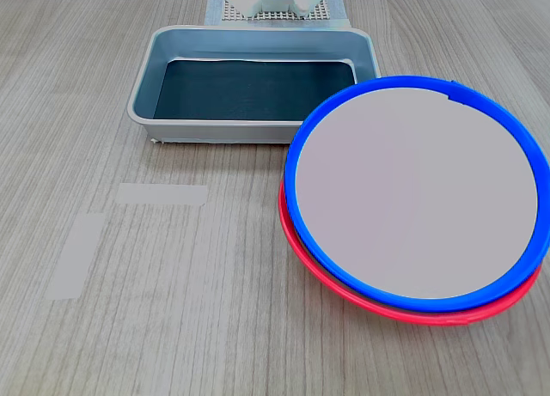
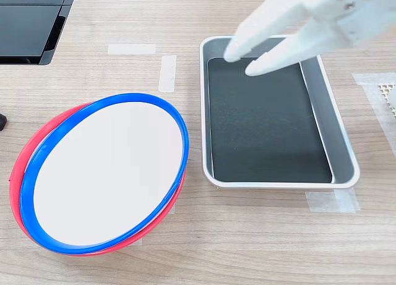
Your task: Lift the stacked dish and set it down on the table.
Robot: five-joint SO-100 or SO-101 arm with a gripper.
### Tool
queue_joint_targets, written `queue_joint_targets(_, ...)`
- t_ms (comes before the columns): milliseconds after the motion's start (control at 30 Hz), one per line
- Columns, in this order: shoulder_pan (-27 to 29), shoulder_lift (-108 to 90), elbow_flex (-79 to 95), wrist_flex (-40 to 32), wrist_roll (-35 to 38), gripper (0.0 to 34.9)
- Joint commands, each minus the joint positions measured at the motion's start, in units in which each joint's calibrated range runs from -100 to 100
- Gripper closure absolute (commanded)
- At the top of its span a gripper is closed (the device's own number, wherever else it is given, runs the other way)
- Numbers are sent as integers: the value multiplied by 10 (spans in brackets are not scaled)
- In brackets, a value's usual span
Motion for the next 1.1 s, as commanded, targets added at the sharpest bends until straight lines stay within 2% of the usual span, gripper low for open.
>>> queue_joint_targets(0, -20, 120, -138, 11, 6, 176)
queue_joint_targets(67, -28, 174, -180, 15, 11, 164)
queue_joint_targets(200, -37, 282, -258, 39, 19, 176)
queue_joint_targets(467, -52, 444, -346, 35, 19, 179)
queue_joint_targets(633, -71, 497, -375, 27, 18, 215)
queue_joint_targets(733, -85, 521, -399, 27, 15, 251)
queue_joint_targets(933, -103, 557, -438, 25, 6, 346)
queue_joint_targets(1067, -107, 565, -448, 9, 2, 347)
